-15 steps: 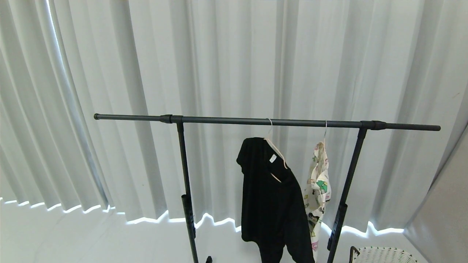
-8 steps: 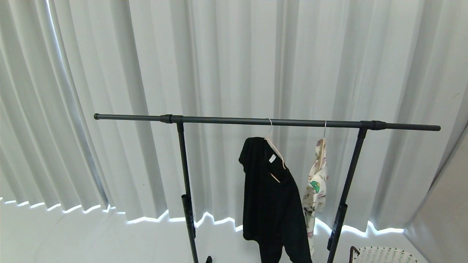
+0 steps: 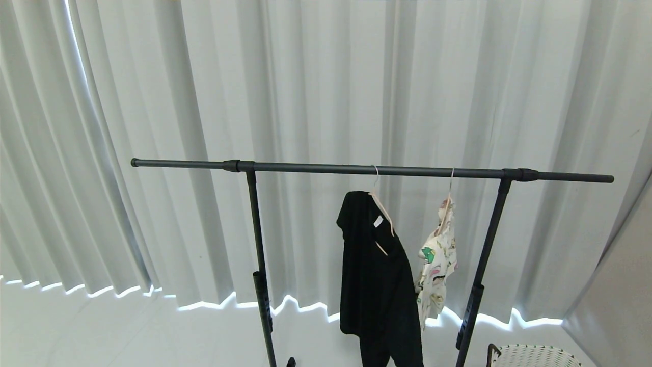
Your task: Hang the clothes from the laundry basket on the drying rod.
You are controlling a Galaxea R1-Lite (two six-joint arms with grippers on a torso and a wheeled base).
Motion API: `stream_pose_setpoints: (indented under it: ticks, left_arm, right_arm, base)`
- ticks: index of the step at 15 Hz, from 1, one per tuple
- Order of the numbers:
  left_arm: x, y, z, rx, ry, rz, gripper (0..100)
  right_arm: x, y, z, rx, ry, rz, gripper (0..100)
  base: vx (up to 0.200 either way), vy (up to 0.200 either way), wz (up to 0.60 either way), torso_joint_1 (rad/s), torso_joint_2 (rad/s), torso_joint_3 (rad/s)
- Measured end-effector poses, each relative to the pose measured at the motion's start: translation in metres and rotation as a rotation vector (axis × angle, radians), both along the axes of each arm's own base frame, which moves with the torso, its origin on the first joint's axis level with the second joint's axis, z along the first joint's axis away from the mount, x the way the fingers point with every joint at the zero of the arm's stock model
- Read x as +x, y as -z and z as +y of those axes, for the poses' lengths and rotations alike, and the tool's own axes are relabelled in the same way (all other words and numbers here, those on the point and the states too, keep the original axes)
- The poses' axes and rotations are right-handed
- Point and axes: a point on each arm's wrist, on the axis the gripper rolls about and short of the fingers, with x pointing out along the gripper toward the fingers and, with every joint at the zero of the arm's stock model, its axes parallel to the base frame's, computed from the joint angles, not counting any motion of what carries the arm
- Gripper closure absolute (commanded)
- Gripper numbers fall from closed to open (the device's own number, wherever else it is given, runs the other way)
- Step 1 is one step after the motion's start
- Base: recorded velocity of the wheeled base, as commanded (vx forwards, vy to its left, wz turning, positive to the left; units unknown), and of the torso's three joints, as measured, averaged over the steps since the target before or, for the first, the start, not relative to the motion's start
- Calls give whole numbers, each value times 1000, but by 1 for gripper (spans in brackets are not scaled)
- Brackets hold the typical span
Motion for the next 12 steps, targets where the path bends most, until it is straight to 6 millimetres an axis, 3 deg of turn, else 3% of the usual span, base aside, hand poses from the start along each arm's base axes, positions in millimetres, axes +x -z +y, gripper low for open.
stream_pose_setpoints:
  ticks: [4, 12]
  left_arm:
    - [0, 0, 0, -29, 0, 2, 0]
    - [0, 0, 0, -31, 0, 2, 0]
  right_arm:
    - [6, 1, 0, -54, 17, -103, 0]
    - [8, 8, 0, -1, 19, -78, 0]
  base:
    - [0, 0, 0, 0, 0, 0]
    - [0, 0, 0, 0, 0, 0]
